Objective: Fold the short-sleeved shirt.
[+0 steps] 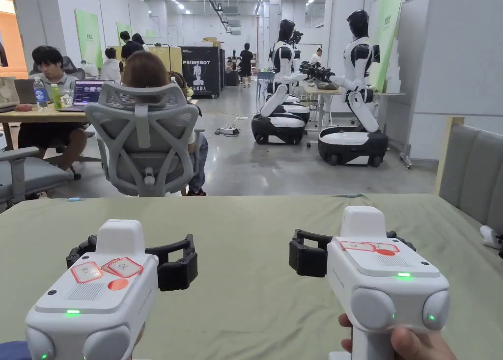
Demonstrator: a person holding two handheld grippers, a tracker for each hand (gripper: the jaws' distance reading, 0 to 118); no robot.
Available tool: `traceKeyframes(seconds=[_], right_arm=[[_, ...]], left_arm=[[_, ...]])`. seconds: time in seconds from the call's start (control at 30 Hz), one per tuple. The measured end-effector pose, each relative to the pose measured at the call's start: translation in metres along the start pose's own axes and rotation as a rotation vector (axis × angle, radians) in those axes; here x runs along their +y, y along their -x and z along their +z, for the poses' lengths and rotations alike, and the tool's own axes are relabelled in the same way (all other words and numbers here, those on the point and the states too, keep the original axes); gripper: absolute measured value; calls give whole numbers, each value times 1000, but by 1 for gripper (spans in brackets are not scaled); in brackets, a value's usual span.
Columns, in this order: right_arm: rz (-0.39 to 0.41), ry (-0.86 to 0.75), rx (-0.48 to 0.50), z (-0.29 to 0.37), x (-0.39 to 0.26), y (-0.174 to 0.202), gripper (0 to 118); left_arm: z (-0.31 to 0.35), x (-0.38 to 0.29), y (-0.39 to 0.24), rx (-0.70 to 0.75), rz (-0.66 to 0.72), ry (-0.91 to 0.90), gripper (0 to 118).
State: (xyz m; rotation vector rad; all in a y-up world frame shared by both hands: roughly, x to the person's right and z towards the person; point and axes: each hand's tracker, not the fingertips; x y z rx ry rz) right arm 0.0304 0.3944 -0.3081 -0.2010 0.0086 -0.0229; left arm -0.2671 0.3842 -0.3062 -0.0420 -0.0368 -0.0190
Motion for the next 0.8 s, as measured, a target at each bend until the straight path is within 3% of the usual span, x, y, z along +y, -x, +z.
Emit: traceKeyframes(seconds=[0.5, 0.6, 0.8], right_arm=[[44, -15, 5, 0, -2, 2, 118], [4, -1, 50, 0, 0, -1, 118], [28, -13, -26, 0, -4, 4, 118]], left_arm=[[0, -1, 1, 4, 9, -3, 118], [0, -2, 0, 3, 7, -1, 118], [-1, -3, 0, 5, 11, 1, 118]])
